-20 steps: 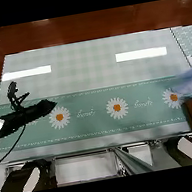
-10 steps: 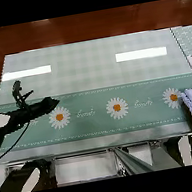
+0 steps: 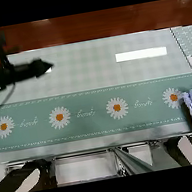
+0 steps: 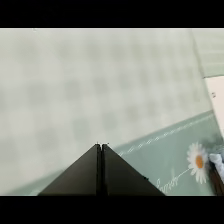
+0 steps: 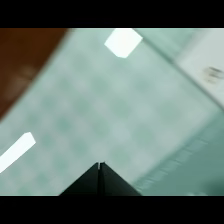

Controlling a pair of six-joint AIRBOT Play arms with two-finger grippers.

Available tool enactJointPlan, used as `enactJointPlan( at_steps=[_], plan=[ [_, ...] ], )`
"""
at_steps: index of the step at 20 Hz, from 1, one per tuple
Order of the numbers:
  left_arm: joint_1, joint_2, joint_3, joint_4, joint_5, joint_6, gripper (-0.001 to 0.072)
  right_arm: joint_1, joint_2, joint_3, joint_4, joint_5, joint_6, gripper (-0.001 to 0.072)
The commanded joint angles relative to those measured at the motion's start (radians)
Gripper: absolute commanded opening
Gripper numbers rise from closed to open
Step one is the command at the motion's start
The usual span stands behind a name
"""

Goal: Fold the shirts.

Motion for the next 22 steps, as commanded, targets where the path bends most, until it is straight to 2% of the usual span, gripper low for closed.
enactJointPlan(
  at_steps=[1,3,4,5,6,7,8,12,15,22],
  plan=[
    [-0.077,-0.050,0.382,0.247,-0.063,-0.153,0.0039,0.333,-0.132,0.106,0.288,-0.146,-0.150,0.0020],
    [-0.128,-0.042,0.401,0.433,-0.131,-0.249,0.0039,0.606,-0.233,0.106,0.074,-0.130,-0.111,0.0020],
    [-0.146,-0.047,0.375,0.536,-0.203,-0.324,0.0039,0.718,-0.294,0.106,-0.074,-0.108,-0.109,0.0020],
    [-0.158,-0.051,0.324,0.630,-0.259,-0.389,0.0040,0.819,-0.363,0.103,-0.276,-0.068,-0.056,0.0020],
    [-0.159,-0.051,0.243,0.692,-0.286,-0.426,0.0040,0.888,-0.422,0.085,-0.463,-0.027,0.045,0.0019],
    [-0.152,-0.051,0.159,0.705,-0.287,-0.436,0.0041,0.932,-0.473,0.054,-0.605,0.003,0.119,0.0018],
    [-0.141,-0.052,0.073,0.701,-0.271,-0.459,0.0041,0.958,-0.513,0.005,-0.679,0.013,0.169,0.0018],
    [-0.105,-0.052,-0.101,0.701,-0.196,-0.460,0.0041,0.967,-0.557,-0.158,-0.663,-0.039,0.278,0.0019],
    [-0.087,-0.052,-0.103,0.708,-0.217,-0.450,0.0042,0.967,-0.557,-0.168,-0.644,0.013,0.251,0.0019],
    [-0.087,-0.052,-0.103,0.708,-0.213,-0.450,0.0042,0.967,-0.557,-0.168,-0.644,0.013,0.251,0.0019]
  ],
)
